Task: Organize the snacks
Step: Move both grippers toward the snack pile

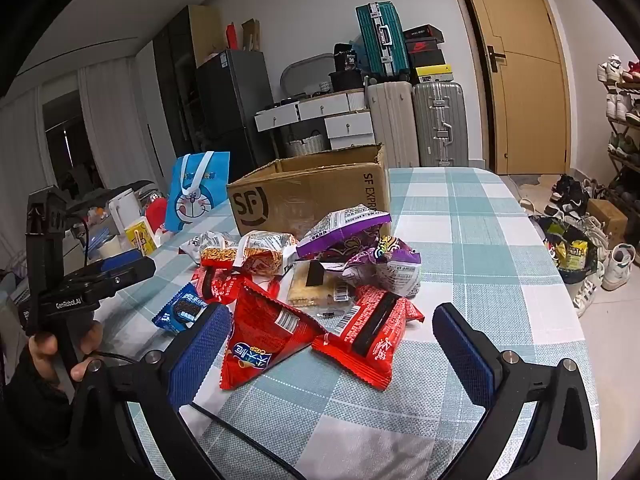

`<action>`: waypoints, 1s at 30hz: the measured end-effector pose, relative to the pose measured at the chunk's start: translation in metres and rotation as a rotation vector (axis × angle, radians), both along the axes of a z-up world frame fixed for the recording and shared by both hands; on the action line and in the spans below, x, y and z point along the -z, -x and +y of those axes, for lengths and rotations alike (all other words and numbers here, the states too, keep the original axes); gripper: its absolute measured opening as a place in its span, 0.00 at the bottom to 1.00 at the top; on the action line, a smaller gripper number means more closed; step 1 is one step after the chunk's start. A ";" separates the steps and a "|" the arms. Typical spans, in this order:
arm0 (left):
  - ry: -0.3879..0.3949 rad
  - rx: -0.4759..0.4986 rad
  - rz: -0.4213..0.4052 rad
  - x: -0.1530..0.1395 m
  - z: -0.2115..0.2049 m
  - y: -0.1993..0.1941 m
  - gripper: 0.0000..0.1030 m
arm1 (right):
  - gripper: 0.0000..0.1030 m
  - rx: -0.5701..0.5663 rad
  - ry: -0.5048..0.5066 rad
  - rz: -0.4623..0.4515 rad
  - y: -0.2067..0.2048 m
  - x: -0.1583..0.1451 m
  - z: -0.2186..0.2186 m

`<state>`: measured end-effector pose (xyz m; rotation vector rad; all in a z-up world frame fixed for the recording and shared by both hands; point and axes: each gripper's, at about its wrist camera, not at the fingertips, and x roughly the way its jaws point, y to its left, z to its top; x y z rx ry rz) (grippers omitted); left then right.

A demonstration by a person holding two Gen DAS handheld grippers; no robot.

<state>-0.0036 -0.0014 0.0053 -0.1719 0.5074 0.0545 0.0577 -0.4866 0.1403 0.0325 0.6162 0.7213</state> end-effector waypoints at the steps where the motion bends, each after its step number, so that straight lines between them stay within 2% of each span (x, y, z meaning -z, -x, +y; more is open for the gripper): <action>1: 0.001 0.001 -0.001 -0.001 0.000 0.001 1.00 | 1.00 0.000 0.000 0.001 -0.001 0.000 0.000; 18: 0.001 0.002 0.001 0.000 -0.002 0.000 1.00 | 1.00 0.027 0.014 0.019 -0.011 0.003 0.003; 21: 0.005 0.001 0.001 0.001 -0.003 0.000 1.00 | 1.00 0.027 0.023 0.068 -0.011 0.003 0.004; 30: -0.010 0.006 0.006 0.005 -0.005 -0.003 1.00 | 1.00 0.039 -0.021 -0.029 -0.010 0.003 0.002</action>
